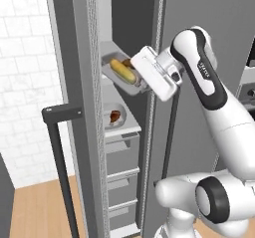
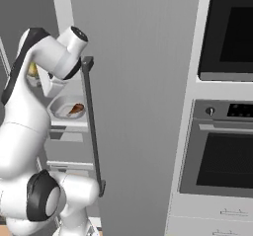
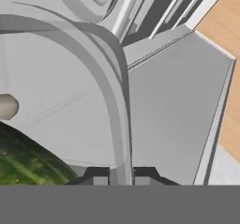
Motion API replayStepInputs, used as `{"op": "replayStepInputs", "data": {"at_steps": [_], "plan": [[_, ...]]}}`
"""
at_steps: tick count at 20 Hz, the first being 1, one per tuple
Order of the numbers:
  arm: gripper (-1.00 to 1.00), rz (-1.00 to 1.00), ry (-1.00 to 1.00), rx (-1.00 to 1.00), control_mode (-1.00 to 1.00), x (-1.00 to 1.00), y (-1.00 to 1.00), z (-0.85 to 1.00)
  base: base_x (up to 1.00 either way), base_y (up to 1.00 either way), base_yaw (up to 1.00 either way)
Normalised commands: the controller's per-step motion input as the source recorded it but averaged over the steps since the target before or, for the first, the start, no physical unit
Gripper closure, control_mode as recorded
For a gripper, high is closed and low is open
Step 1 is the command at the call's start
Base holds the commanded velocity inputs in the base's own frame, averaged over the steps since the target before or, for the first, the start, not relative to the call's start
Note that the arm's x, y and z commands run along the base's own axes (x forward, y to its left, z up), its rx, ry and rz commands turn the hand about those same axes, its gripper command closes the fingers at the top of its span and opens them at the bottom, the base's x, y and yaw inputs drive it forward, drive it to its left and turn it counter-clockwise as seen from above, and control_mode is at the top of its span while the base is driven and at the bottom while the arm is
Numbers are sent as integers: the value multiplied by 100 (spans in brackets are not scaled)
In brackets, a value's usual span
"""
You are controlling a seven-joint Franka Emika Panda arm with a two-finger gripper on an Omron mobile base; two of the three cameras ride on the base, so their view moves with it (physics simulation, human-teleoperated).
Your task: Take the meat container that has the chicken drumstick and place it on the second highest rack of the freezer. Then take the vegetable container that has the mushroom and cucumber and place it on the highest rack of the freezer.
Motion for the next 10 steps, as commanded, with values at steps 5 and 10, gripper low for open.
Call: {"op": "replayStepInputs", "data": {"at_steps": [5, 10], "plan": [[100, -4, -1, -17, -100, 32, 37, 0, 0, 0, 0], [100, -13, 10, -4, -100, 88, 16, 0, 0, 0, 0]]}}
